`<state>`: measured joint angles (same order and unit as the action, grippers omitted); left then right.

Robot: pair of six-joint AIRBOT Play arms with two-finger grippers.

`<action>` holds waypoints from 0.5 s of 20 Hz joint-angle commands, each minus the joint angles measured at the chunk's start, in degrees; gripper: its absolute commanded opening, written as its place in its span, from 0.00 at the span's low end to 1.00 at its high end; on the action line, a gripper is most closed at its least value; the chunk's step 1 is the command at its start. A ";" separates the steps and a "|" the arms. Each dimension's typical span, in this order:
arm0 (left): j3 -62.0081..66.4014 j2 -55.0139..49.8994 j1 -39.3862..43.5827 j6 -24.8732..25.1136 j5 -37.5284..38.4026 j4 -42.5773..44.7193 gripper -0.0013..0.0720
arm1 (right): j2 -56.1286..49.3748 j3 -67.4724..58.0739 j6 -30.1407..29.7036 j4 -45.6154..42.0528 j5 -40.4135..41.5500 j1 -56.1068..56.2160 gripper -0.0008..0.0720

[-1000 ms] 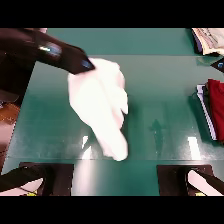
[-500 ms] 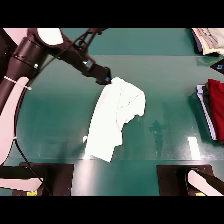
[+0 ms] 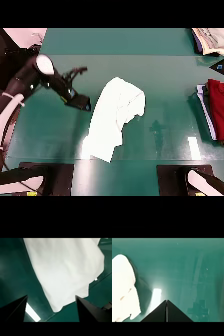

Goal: Fold the shirts.

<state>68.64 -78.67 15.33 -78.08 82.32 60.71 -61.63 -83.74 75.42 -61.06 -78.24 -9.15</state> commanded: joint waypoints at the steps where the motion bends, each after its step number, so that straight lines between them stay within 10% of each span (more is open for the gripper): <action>1: -13.42 1.73 -0.31 2.01 -5.99 -2.78 0.98 | -0.66 -0.07 0.07 0.07 -0.42 0.00 0.04; 10: -23.43 1.70 0.90 7.17 -17.49 -13.88 0.98 | -3.98 -0.09 0.72 0.09 -3.32 0.09 0.04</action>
<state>47.53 -77.03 15.35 -73.01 69.01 50.61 -65.06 -83.74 75.94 -61.01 -80.99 -9.08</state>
